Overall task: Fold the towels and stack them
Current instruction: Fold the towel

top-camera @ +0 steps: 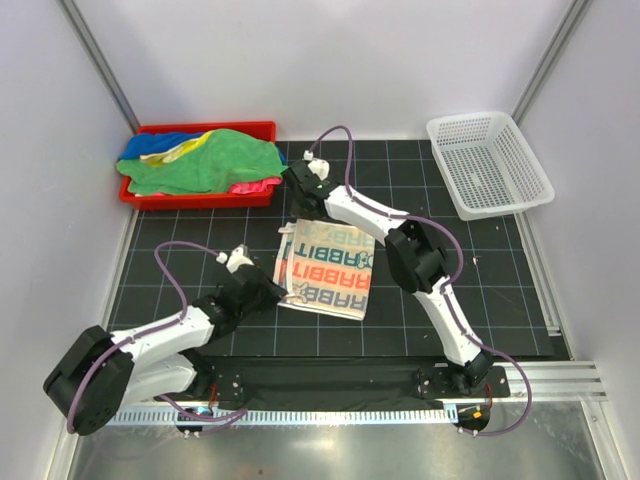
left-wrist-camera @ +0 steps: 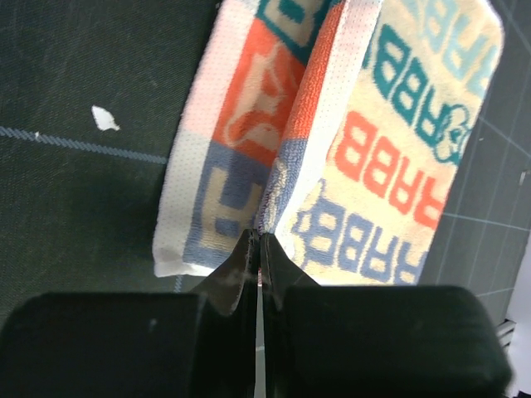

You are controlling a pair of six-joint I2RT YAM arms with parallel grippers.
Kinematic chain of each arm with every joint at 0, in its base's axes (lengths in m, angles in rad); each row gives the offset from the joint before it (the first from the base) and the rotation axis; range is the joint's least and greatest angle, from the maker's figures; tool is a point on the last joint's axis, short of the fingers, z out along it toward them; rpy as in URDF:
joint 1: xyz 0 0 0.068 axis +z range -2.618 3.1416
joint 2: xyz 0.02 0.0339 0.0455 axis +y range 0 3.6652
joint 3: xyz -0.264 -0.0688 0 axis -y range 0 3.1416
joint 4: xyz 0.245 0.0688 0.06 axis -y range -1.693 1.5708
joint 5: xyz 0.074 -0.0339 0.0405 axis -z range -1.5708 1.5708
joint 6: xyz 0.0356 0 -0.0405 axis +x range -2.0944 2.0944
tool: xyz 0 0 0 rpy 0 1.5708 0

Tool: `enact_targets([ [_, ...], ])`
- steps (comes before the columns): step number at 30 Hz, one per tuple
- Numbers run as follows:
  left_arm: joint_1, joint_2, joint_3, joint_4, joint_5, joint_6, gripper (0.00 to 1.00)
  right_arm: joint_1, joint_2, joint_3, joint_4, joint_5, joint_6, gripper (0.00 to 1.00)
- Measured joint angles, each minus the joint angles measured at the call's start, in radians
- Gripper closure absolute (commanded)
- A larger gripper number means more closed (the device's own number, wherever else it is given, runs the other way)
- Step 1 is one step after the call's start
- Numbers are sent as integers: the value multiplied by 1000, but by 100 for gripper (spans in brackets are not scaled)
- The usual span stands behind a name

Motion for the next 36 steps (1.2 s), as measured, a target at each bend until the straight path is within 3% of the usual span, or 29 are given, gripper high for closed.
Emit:
enact_targets([
  [4, 2, 39, -6, -3, -1, 1, 82, -1, 14, -6, 46, -22, 12, 68],
  [5, 2, 43, -10, -6, -2, 1, 71, -1, 14, -9, 58, -29, 14, 66],
  [7, 3, 45, -12, -15, -3, -1, 66, -1, 14, -16, 95, -48, 18, 60],
  [9, 4, 38, -12, -29, -9, 3, 52, -2, 14, -21, 119, -64, 21, 57],
  [13, 5, -30, -11, -85, -31, 6, 41, -3, 13, -27, 158, -96, 22, 56],
  [20, 6, -217, 53, -287, -102, 32, 39, -3, -72, -143, 189, -100, 0, 56],
  [24, 6, -228, 108, -324, -112, 63, 42, -12, -200, -264, 195, -74, -29, 55],
  [30, -27, -42, 179, -323, -104, 95, 49, -58, -448, -492, 225, -19, -76, 55],
  [36, -211, 188, 322, -301, -130, 107, 50, -185, -590, -740, 271, -6, -114, 56],
])
